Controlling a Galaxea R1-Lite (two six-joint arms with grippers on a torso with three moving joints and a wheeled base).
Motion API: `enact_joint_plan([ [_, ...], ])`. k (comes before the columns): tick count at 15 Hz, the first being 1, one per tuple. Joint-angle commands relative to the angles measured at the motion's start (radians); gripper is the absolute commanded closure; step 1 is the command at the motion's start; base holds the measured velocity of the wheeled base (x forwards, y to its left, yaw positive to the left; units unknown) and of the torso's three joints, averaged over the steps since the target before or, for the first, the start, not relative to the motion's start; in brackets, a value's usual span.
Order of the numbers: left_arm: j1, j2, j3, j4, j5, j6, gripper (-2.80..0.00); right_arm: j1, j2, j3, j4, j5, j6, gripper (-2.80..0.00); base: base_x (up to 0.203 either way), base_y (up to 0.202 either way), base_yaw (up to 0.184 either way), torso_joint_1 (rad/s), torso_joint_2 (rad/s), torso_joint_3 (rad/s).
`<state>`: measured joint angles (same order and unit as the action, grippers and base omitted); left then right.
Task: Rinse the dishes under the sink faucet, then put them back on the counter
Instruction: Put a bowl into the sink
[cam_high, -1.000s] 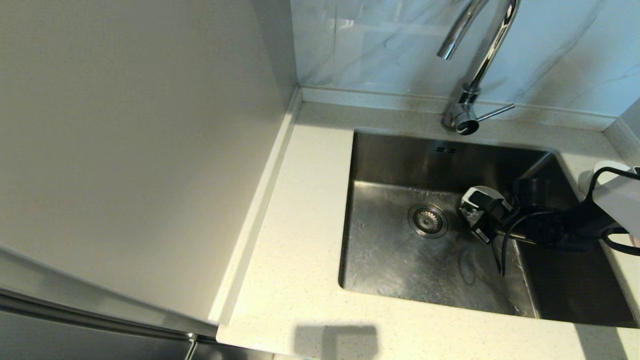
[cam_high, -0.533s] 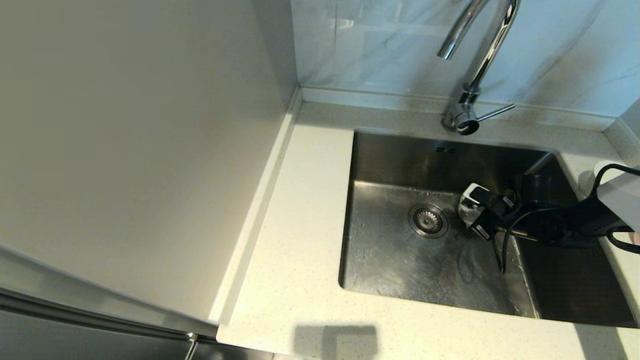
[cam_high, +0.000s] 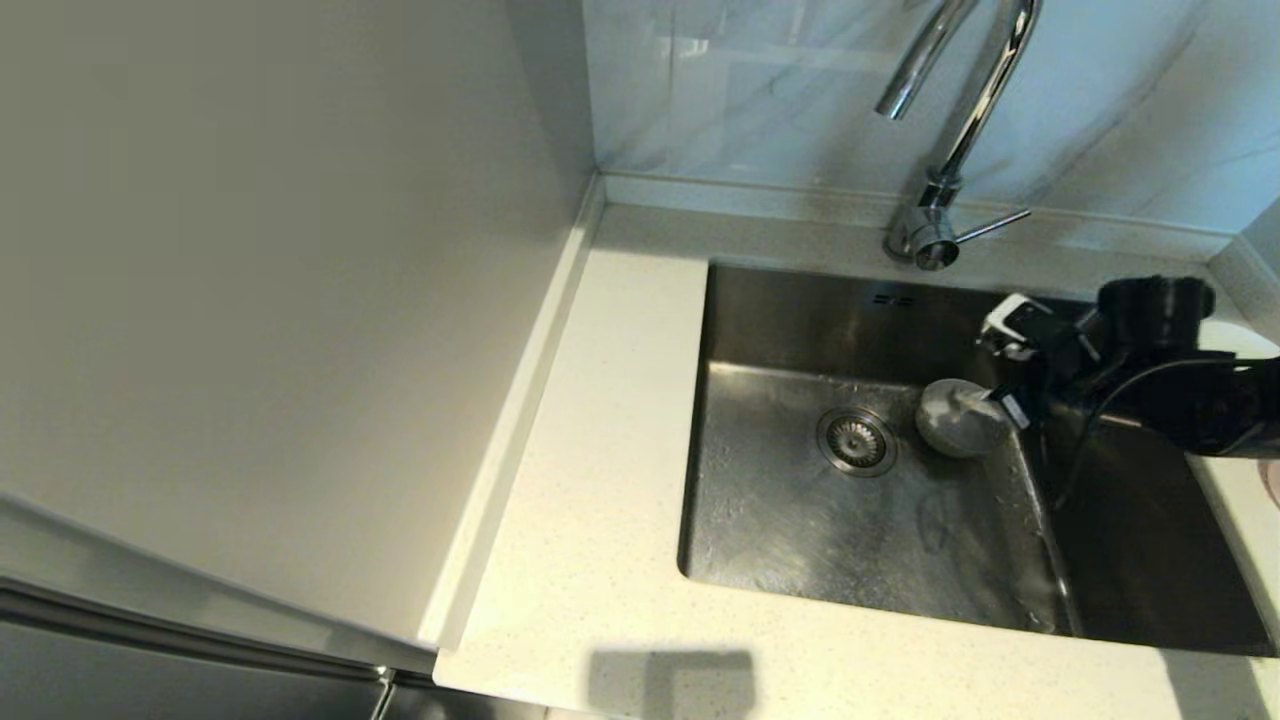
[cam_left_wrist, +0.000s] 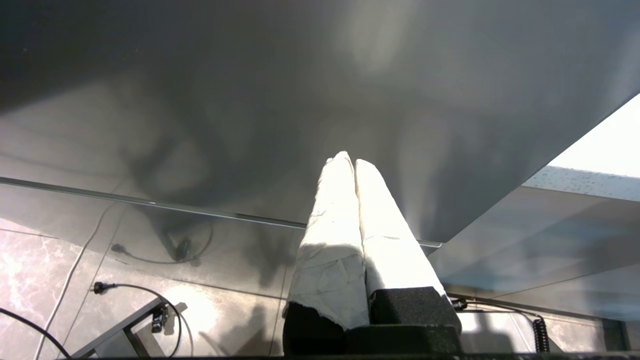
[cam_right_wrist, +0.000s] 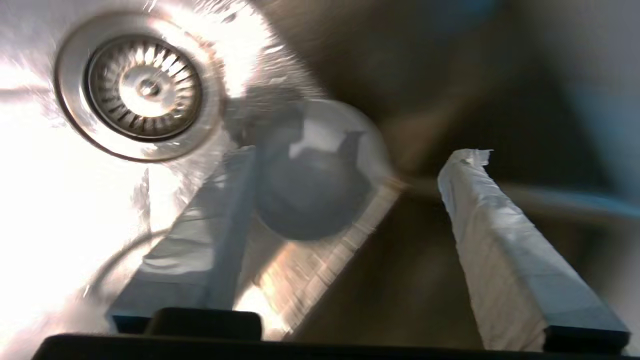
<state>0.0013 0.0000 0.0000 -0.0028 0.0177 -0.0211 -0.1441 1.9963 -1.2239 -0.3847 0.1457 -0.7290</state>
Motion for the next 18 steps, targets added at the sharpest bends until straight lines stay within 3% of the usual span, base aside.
enact_joint_plan([
  [1, 0.000, -0.003, 0.000, 0.000, 0.001, 0.000, 0.00, -0.042, -0.261, -0.022, 0.215, 0.001, 0.015, -2.80, 0.000, 0.000, 0.000, 0.000, 0.00, 0.000],
  [3, 0.000, -0.003, 0.000, 0.000, 0.001, 0.000, 0.00, -0.097, -0.325, -0.178, 0.504, -0.002, 0.028, -2.80, 0.000, 0.000, 0.000, 0.000, 0.00, 0.000],
  [5, 0.000, -0.003, 0.000, 0.000, 0.000, 0.000, 0.00, -0.154, -0.320, -0.335, 0.691, -0.028, 0.026, -2.80, 0.000, 0.000, 0.000, 0.000, 0.00, 0.000],
  [8, 0.000, -0.003, 0.000, 0.000, 0.001, 0.000, 0.00, -0.222, -0.249, -0.512, 0.969, -0.157, 0.022, -2.80, 0.000, 0.000, 0.000, 0.000, 0.00, 0.000],
  [12, 0.000, -0.003, 0.000, 0.000, 0.001, 0.000, 0.00, -0.267, -0.163, -0.531, 0.997, -0.265, 0.021, -2.80, 0.000, 0.000, 0.000, 0.000, 0.00, 0.000],
  [18, 0.000, -0.003, 0.000, 0.000, 0.001, 0.000, 0.00, -0.280, -0.089, -0.537, 0.997, -0.270, 0.022, -2.80, 0.000, 0.000, 0.000, 0.000, 0.00, 0.000],
])
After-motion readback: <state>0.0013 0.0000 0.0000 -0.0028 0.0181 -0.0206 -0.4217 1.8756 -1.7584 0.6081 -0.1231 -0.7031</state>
